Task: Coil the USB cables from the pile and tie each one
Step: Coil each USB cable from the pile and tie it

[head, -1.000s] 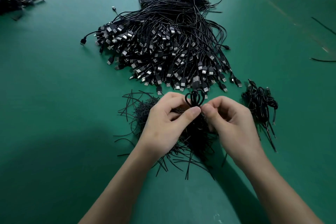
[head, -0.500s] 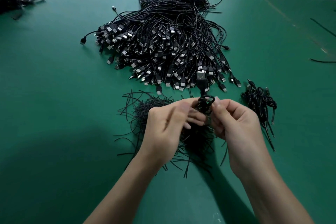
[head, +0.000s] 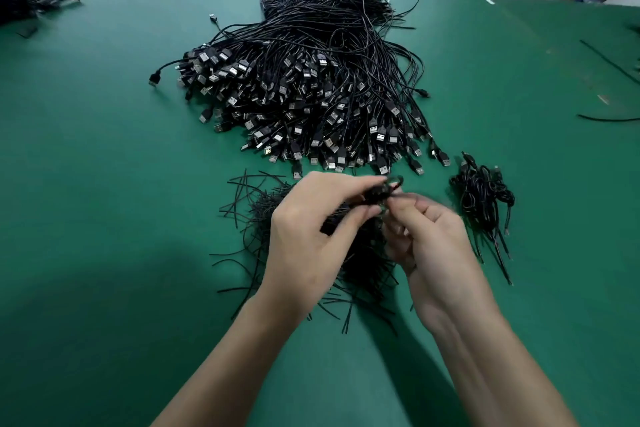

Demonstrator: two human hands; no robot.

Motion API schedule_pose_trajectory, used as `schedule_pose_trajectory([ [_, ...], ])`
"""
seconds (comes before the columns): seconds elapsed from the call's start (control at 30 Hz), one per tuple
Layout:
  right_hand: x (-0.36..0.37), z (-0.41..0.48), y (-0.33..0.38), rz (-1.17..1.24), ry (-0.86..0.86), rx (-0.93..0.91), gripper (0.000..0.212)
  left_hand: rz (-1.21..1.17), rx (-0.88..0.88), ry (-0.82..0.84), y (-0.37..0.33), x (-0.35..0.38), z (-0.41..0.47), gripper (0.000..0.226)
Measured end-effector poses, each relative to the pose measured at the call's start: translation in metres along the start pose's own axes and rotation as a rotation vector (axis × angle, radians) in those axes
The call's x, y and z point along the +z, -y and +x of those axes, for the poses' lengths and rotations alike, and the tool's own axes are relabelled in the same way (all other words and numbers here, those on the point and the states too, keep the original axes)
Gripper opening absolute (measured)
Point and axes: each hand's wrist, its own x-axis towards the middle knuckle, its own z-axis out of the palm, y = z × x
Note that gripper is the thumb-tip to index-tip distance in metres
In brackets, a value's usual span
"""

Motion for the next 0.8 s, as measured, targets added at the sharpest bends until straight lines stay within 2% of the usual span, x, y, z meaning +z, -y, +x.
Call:
schedule_pose_trajectory([
  [0.07,0.001,0.001,0.0,0.074,0.012,0.055,0.019,0.076,0.128,-0.026,0.002,0.0,0.0,0.027],
  [0.13,0.002,0.001,0.002,0.095,0.029,0.049,0.021,0.08,0.127,-0.029,0.003,-0.001,-0.001,0.022],
  [0.23,0.004,-0.001,0.005,0.059,0.035,-0.001,0.022,-0.136,0.005,0.078,0.003,-0.004,-0.003,0.03],
  [0.3,0.005,-0.002,0.007,0.041,0.001,0.01,0.022,-0.276,-0.113,0.066,0.0,-0.006,-0.002,0.04],
  [0.43,0.006,-0.003,0.009,-0.018,0.001,-0.06,0.029,-0.257,-0.231,0.038,-0.002,-0.004,0.002,0.009],
  [0.57,0.01,-0.005,0.009,-0.008,0.038,-0.059,0.038,-0.297,-0.317,0.003,0.002,-0.005,0.002,0.054],
  [0.63,0.011,-0.006,0.007,0.047,0.051,-0.009,0.04,-0.239,-0.284,0.028,0.001,-0.004,0.003,0.06],
  [0.73,0.012,-0.006,0.005,0.125,0.061,0.057,0.038,-0.136,-0.117,0.043,0.0,-0.007,0.006,0.036],
  [0.8,0.013,-0.005,0.005,0.16,0.05,0.089,0.038,-0.032,-0.02,0.01,0.001,-0.01,0.007,0.031],
])
